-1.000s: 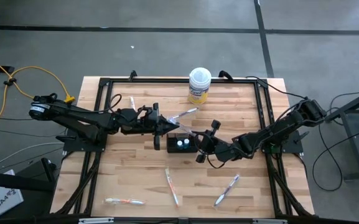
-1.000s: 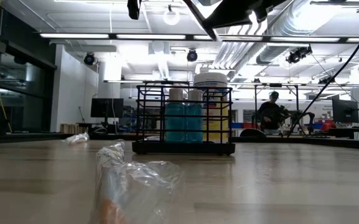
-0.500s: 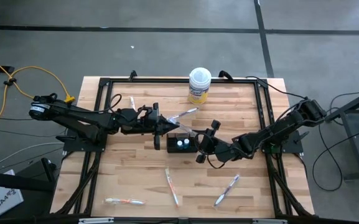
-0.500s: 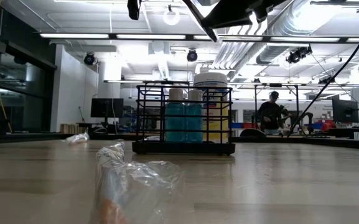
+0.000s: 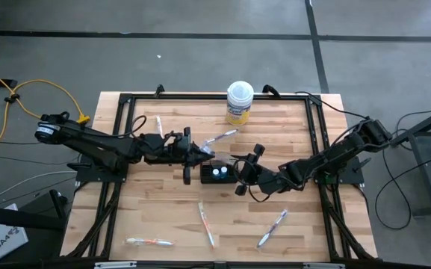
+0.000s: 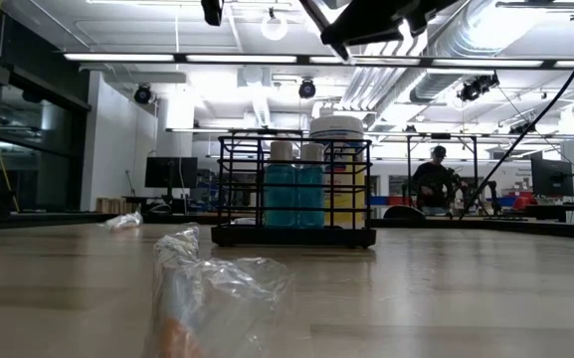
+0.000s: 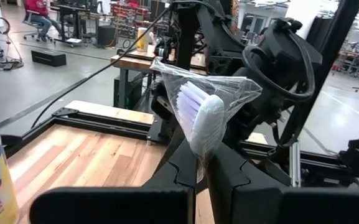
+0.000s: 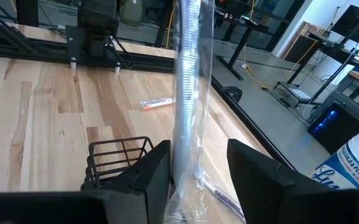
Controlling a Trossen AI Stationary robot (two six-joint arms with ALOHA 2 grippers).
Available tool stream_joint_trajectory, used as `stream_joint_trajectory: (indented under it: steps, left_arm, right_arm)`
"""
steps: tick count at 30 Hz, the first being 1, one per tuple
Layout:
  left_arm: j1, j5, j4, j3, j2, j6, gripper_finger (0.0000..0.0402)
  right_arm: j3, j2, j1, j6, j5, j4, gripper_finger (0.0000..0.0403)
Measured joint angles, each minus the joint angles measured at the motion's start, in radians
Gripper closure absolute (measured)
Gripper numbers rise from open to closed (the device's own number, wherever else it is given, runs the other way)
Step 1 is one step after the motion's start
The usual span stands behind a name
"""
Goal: Pick & Place toothbrushing station
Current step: Put the top right purple toothbrush into the wire organizer
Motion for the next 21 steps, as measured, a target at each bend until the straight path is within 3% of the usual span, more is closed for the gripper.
stream_joint_trajectory:
  steps: [21]
  left_arm:
    - [0.006,-0.043,-0.074,0.0,-0.001,0.0,0.0396]
  right_arm:
    - [0.0,-0.064,0.075,-0.029,0.014,0.044,0.0253]
